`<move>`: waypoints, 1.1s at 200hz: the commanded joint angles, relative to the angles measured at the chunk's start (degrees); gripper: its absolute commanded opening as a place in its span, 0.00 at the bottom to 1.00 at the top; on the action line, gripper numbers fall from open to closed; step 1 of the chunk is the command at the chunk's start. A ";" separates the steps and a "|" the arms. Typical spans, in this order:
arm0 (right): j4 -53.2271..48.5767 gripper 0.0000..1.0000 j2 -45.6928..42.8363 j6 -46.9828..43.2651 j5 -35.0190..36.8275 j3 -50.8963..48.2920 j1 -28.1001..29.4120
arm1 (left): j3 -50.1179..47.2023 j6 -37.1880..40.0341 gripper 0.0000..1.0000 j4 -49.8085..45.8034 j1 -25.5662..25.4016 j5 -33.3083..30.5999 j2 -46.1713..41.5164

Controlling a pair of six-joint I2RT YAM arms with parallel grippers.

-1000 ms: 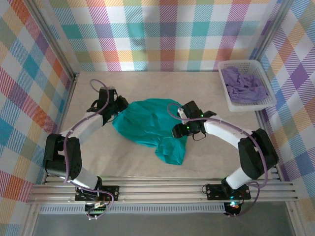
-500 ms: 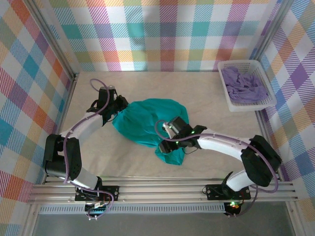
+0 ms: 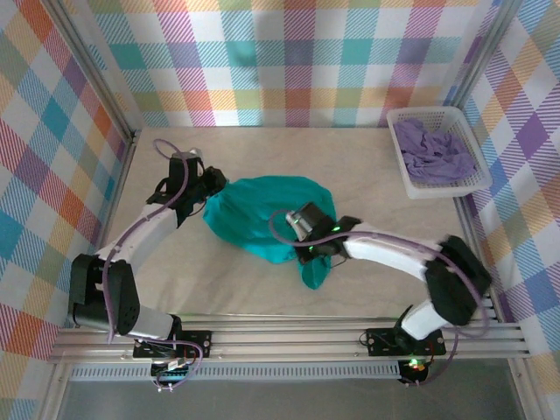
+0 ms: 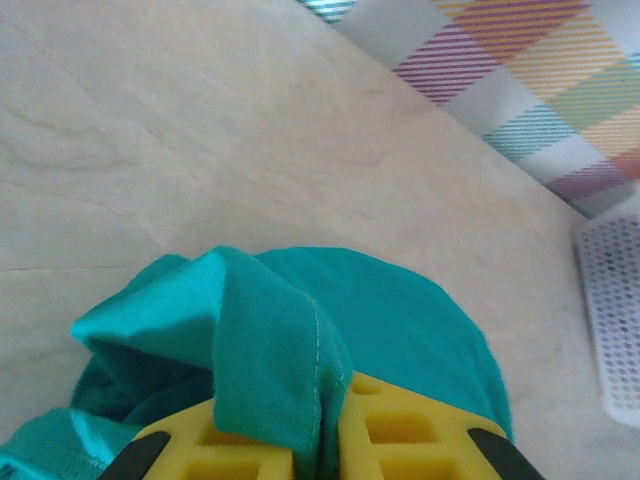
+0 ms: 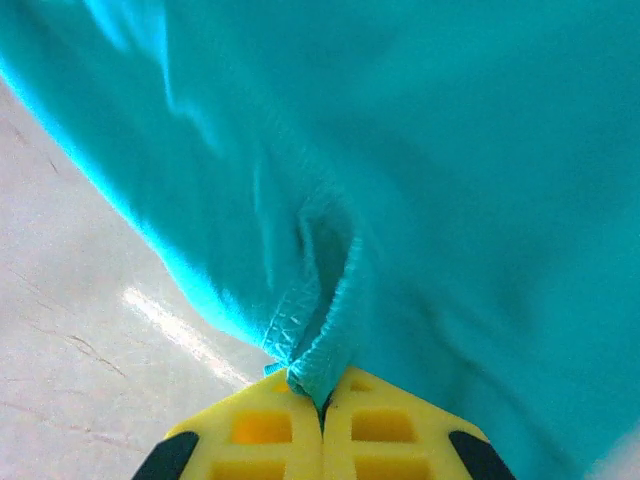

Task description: Fold the inside-out t-shirt

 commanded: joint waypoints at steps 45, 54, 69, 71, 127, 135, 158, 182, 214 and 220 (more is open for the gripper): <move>-6.96 0.01 -16.43 -10.19 -2.22 17.20 -17.11 | 6.39 3.76 0.12 -5.47 -8.23 -4.70 -19.13; -6.97 0.01 -16.04 -10.82 -2.86 19.89 -17.26 | 7.87 5.26 0.11 -6.83 -8.27 -7.48 -21.55; -6.50 0.00 -15.38 -11.24 -5.57 23.91 -17.30 | 10.91 7.79 0.08 -9.30 -8.27 -11.69 -24.74; -6.45 0.00 -15.29 -11.25 -5.91 24.52 -17.29 | 11.29 8.17 0.08 -9.55 -8.27 -11.99 -24.98; -4.77 0.00 -13.30 -14.39 -4.89 31.17 -20.43 | 15.10 9.14 0.06 -9.11 -11.73 -7.99 -27.30; -4.55 0.00 -12.26 -14.59 -3.98 31.29 -21.89 | 14.95 9.44 0.06 -8.75 -12.70 -7.99 -26.21; -3.64 0.00 -7.08 -14.22 -1.96 31.22 -26.39 | 14.85 11.03 0.06 -6.76 -15.86 -7.91 -20.28; -3.76 0.01 0.73 -12.33 -1.12 31.41 -30.75 | 16.11 12.34 0.06 -3.61 -18.79 -5.52 -10.97; -8.91 0.32 9.83 -11.94 6.73 32.45 -31.76 | 20.07 12.34 0.07 -1.86 -24.00 -1.42 1.22; -9.04 0.38 9.68 -11.70 6.39 31.42 -31.75 | 20.46 12.25 0.07 -1.82 -24.89 -1.15 2.88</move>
